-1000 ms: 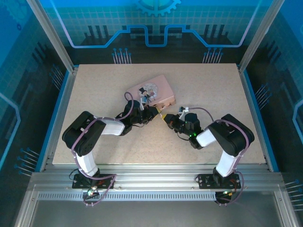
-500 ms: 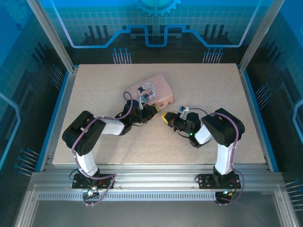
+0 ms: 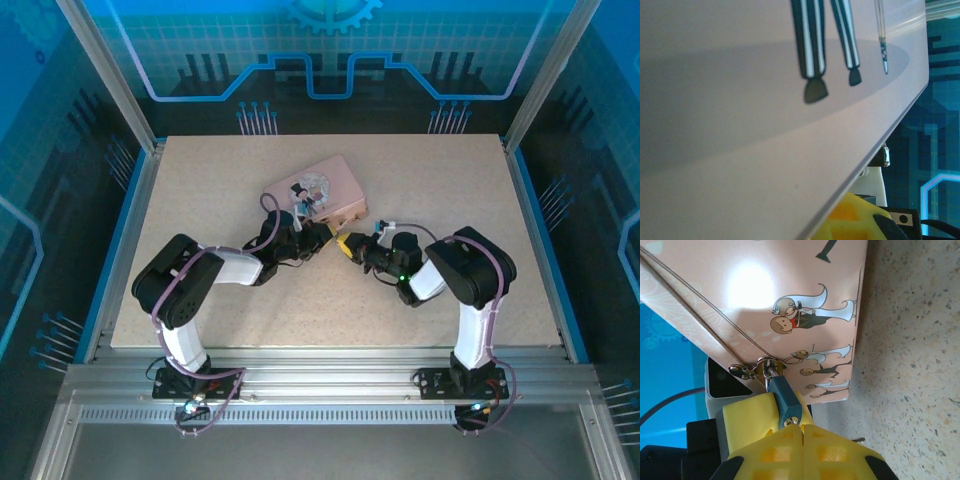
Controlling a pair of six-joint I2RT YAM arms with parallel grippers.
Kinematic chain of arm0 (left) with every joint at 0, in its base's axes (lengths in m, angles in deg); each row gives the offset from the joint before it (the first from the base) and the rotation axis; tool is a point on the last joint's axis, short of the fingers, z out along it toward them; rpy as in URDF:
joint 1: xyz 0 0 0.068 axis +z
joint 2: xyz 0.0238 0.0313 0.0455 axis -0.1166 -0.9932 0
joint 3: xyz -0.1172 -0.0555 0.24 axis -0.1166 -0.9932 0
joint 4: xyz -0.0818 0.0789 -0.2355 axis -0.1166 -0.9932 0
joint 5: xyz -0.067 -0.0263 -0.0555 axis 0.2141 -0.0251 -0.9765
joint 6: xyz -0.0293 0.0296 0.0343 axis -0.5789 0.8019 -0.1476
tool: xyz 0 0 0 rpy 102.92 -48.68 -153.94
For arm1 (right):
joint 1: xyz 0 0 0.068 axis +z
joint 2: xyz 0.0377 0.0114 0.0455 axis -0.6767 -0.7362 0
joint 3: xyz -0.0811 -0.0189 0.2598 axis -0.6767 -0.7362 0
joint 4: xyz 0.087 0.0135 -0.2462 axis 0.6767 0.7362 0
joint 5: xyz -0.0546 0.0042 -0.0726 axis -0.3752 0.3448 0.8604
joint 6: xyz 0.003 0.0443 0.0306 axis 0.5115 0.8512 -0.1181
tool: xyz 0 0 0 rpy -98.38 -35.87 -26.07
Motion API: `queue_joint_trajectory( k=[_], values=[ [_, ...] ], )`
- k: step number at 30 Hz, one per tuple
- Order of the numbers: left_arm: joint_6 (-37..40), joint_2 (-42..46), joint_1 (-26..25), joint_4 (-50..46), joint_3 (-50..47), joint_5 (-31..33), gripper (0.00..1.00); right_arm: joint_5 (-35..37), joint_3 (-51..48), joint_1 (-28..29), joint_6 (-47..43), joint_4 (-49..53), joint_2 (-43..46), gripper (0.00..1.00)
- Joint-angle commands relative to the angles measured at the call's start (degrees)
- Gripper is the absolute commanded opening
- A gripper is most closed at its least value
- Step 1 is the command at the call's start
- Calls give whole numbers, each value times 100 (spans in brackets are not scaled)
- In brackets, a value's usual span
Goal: Unlock the padlock with the key
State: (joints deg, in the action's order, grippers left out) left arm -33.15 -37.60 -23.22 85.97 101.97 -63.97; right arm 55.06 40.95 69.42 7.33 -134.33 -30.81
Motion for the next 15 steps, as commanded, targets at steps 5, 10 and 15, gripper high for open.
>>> queue_joint_trajectory(
  k=[5, 10, 15],
  values=[
    [-95, 25, -450, 191, 72, -1058, 0, 163, 412, 43, -665, 937, 558, 0],
    [-105, -17, -477, 184, 74, -1069, 0, 124, 472, 71, -638, 962, 503, 0],
    [-109, -54, -523, 152, 103, -1104, 0, 53, 562, 94, -638, 995, 490, 0]
  ],
)
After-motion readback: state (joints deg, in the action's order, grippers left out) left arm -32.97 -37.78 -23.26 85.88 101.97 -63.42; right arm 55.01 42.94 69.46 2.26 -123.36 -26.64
